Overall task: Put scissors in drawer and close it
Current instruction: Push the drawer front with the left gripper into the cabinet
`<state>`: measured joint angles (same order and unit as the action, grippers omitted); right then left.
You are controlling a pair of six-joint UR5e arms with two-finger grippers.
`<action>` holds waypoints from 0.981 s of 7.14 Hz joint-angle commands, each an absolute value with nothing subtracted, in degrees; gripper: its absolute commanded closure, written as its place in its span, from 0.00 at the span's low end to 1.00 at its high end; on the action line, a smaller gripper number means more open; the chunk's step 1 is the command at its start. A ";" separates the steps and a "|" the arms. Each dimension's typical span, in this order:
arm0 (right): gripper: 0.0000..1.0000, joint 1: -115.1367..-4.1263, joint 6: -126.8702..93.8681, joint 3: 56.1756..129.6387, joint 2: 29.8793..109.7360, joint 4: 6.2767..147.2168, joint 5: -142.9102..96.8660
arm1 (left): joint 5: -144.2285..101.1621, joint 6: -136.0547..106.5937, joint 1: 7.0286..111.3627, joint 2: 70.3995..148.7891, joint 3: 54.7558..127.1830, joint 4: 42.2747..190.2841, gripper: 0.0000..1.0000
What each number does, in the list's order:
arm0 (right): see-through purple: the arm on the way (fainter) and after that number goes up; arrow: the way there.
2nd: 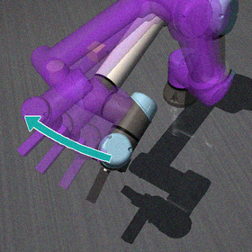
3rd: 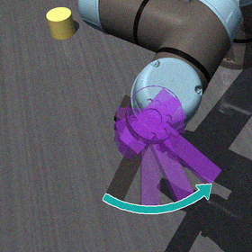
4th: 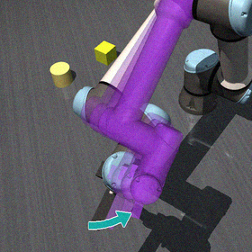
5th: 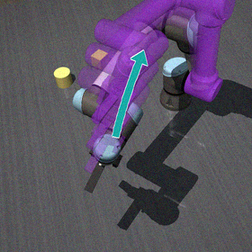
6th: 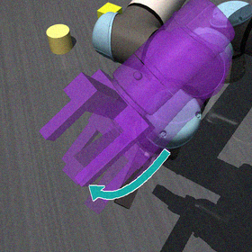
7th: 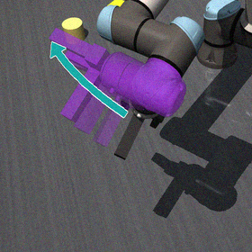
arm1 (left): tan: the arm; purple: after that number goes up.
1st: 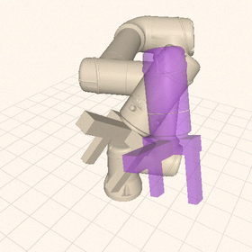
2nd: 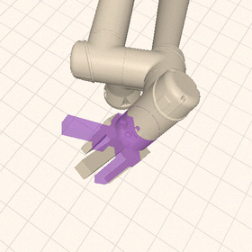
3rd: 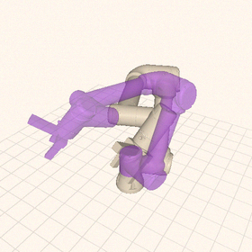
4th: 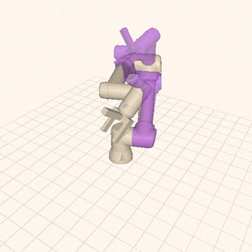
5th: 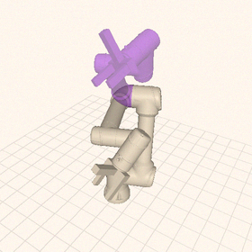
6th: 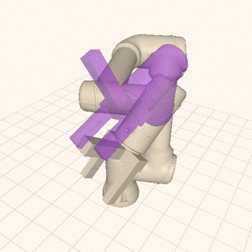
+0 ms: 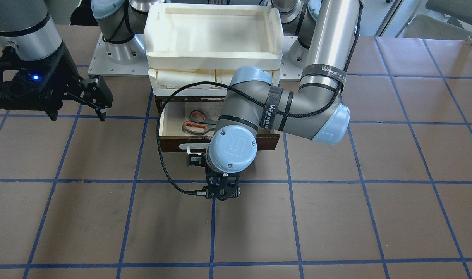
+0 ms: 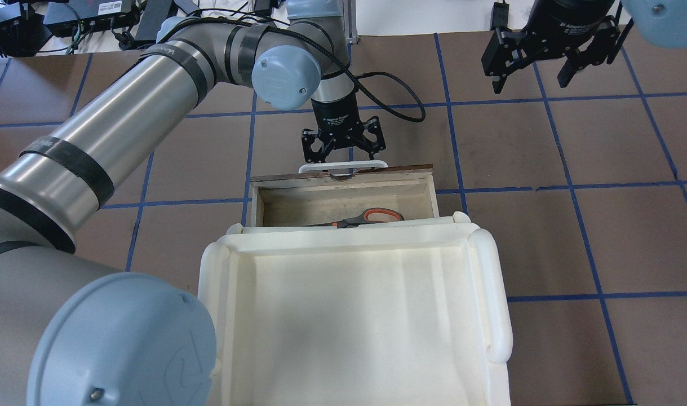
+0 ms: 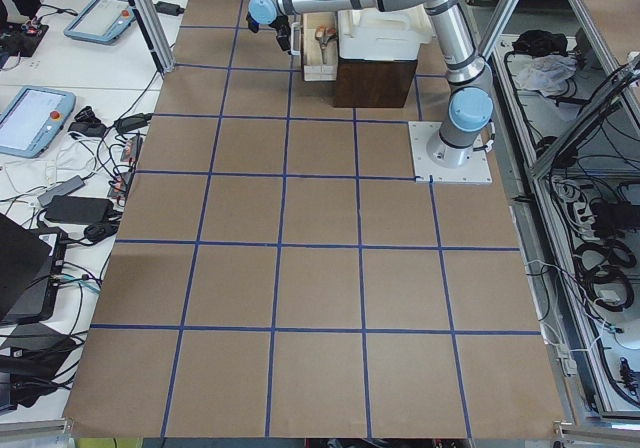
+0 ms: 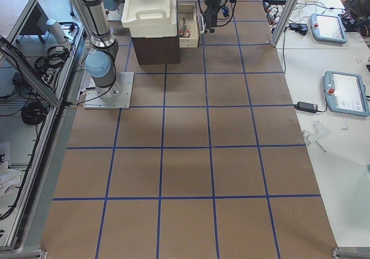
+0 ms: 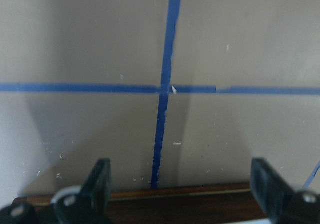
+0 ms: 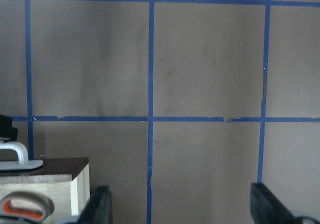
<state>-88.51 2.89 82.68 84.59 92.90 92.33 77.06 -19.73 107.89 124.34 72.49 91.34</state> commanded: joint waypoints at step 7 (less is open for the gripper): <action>0.00 -88.77 3.69 85.17 84.38 94.66 90.79 | 74.98 -19.60 108.81 118.83 76.73 95.80 0.00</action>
